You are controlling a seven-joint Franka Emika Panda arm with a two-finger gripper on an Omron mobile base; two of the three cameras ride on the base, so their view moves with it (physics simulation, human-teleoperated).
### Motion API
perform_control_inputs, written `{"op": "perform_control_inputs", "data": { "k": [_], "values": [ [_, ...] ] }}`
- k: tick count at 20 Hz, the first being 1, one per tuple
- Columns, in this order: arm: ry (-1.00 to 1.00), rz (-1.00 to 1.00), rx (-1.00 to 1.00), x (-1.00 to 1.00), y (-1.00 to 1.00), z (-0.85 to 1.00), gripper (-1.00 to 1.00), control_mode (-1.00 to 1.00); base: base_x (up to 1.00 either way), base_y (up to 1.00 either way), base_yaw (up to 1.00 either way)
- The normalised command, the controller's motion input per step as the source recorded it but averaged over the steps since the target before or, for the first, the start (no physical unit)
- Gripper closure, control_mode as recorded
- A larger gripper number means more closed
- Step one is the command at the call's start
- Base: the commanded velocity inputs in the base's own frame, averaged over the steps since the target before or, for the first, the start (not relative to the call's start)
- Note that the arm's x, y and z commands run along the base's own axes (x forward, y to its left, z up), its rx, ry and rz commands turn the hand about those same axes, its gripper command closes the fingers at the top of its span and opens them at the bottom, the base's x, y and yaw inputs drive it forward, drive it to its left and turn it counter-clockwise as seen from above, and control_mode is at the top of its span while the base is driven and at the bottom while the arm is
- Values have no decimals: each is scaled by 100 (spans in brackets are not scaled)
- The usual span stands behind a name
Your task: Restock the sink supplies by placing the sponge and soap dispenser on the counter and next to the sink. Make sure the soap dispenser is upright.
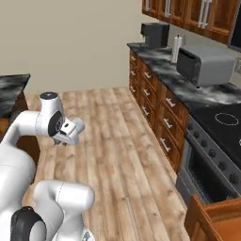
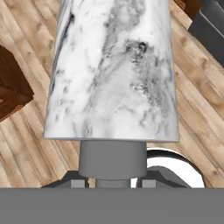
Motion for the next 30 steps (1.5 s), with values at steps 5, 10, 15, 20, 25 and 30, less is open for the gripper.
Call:
{"op": "perform_control_inputs", "data": {
  "k": [5, 10, 15, 20, 25, 30],
  "values": [
    [0, 0, 0, 0, 0, 0, 100, 100, 0, 0, 93],
    [0, 0, 0, 0, 0, 0, 100, 100, 6, 0, 92],
    [0, 0, 0, 0, 0, 0, 100, 100, 9, 0, 91],
    [0, 0, 0, 0, 0, 0, 100, 100, 8, 0, 89],
    [0, 0, 0, 0, 0, 0, 100, 100, 6, 0, 87],
    [0, 0, 0, 0, 0, 0, 100, 100, 51, 3, 73]
  ]
}}
